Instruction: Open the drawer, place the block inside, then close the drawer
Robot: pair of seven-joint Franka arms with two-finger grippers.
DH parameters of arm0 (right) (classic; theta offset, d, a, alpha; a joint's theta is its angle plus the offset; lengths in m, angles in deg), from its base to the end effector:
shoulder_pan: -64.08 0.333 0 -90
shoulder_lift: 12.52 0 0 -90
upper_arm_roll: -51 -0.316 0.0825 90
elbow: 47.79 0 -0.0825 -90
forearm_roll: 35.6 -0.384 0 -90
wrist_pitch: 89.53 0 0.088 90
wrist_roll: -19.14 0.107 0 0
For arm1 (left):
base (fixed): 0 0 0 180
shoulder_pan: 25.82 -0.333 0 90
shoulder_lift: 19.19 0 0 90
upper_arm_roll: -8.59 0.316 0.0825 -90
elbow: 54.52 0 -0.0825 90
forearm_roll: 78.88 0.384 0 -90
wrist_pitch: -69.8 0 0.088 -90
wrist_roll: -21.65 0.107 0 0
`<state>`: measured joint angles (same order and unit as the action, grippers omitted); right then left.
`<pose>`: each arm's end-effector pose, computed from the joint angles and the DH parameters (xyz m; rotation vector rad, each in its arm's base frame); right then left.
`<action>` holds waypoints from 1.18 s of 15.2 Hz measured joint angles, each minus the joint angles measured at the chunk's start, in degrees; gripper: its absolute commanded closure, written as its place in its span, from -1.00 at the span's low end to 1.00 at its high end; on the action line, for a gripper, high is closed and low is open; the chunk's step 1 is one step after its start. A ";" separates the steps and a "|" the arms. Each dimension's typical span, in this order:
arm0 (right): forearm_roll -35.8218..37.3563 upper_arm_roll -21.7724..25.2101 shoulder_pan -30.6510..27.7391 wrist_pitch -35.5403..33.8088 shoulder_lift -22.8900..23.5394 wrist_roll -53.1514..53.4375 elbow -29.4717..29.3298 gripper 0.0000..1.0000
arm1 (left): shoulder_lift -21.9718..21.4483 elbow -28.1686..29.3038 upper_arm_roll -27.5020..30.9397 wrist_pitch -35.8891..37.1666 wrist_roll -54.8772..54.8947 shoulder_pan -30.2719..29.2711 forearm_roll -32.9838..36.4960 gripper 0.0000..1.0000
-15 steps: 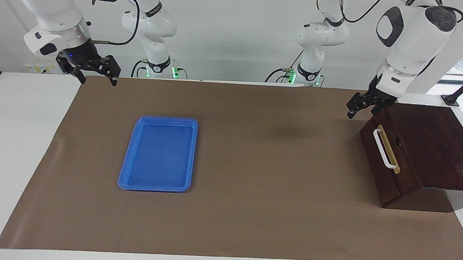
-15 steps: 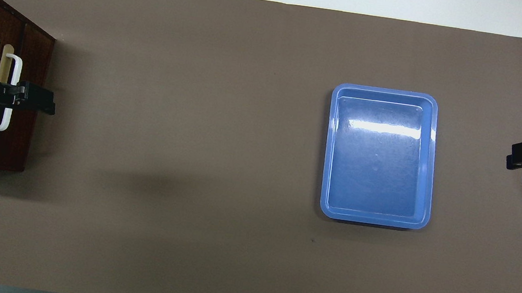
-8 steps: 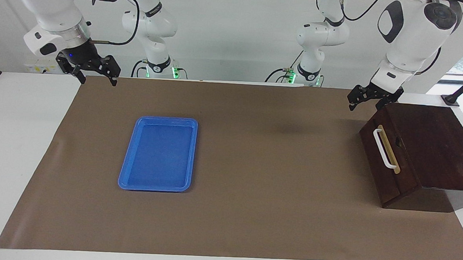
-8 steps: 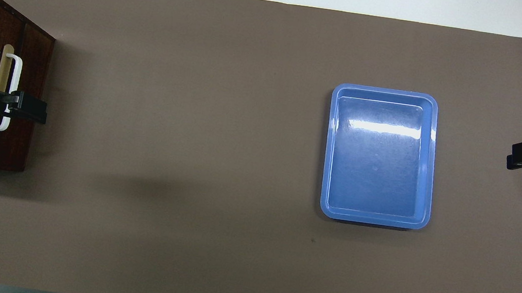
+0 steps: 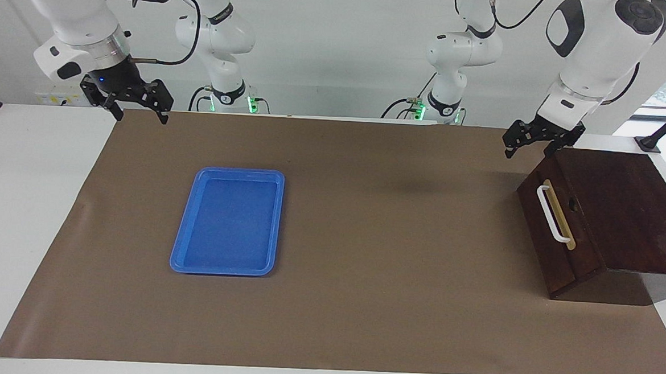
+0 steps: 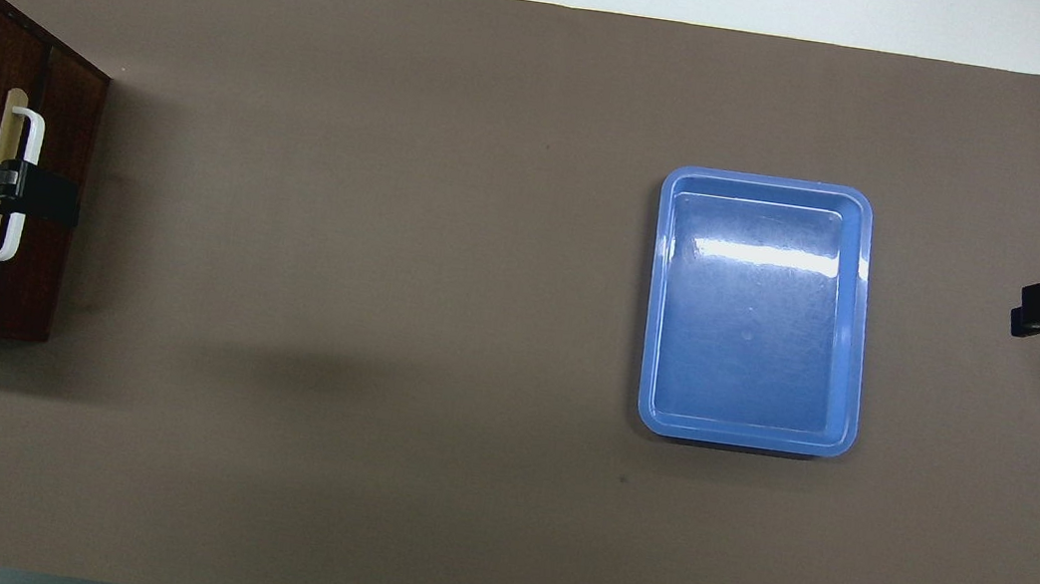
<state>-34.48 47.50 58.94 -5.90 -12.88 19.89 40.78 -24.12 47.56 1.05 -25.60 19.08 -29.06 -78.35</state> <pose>0.5406 -0.0176 0.6303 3.1191 -0.0673 -0.1250 0.5296 -0.0414 0.5790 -3.1186 0.0476 0.0468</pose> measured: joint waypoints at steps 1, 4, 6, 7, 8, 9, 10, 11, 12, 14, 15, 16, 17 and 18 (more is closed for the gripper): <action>0.00 0.00 0.00 0.12 0.00 0.00 0.03 -1.00 | 0.05 0.00 0.00 0.26 0.01 0.00 0.00 -1.00; 0.00 0.00 0.02 0.16 0.00 0.00 0.17 -1.00 | 0.23 0.00 -0.04 0.65 0.07 0.01 0.00 -1.00; 0.00 0.00 0.02 0.20 0.00 0.00 0.18 -1.00 | 0.25 0.00 -0.17 0.77 0.14 0.08 0.00 -1.00; 0.00 0.00 0.02 0.23 0.00 0.00 0.18 -1.00 | 0.25 0.00 -0.22 0.81 0.16 0.13 0.00 -1.00; 0.00 0.00 0.02 0.27 0.00 0.00 0.18 -1.00 | 0.25 -0.01 -0.25 0.82 0.19 0.16 0.00 -1.00; 0.00 0.00 0.02 0.31 0.00 0.00 0.18 -1.00 | 0.25 -0.02 -0.27 0.82 0.21 0.20 0.00 -1.00; 0.00 0.00 0.02 0.35 0.00 0.00 0.18 -1.00 | 0.25 -0.05 -0.27 0.82 0.25 0.24 0.00 -1.00; 0.00 0.00 0.02 0.42 0.00 0.00 0.18 -1.00 | 0.25 -0.06 -0.27 0.83 0.29 0.29 0.00 -1.00; 0.00 0.00 0.01 0.47 0.00 0.00 0.17 -1.00 | 0.25 -0.07 -0.27 0.83 0.30 0.37 -0.11 -1.00; 0.00 0.00 0.01 0.50 0.00 0.00 0.12 -1.00 | 0.25 -0.10 -0.26 0.83 0.30 0.42 -1.19 -1.00; 0.00 0.00 0.01 0.52 0.00 0.00 0.09 -1.00 | 0.25 -0.11 -0.22 0.83 0.30 0.42 -1.70 -1.00; 0.00 0.00 0.01 0.55 0.00 0.00 0.09 -1.00 | 0.25 -0.12 -0.20 0.83 0.30 0.42 -1.93 -1.00; 0.00 0.00 0.01 0.58 0.00 0.00 0.08 -1.00 | 0.26 -0.12 -0.20 0.83 0.30 0.42 -2.01 -1.00; 0.00 0.00 0.01 0.60 0.00 0.00 0.08 -1.00 | 0.26 -0.12 -0.20 0.83 0.30 0.42 -2.02 -1.00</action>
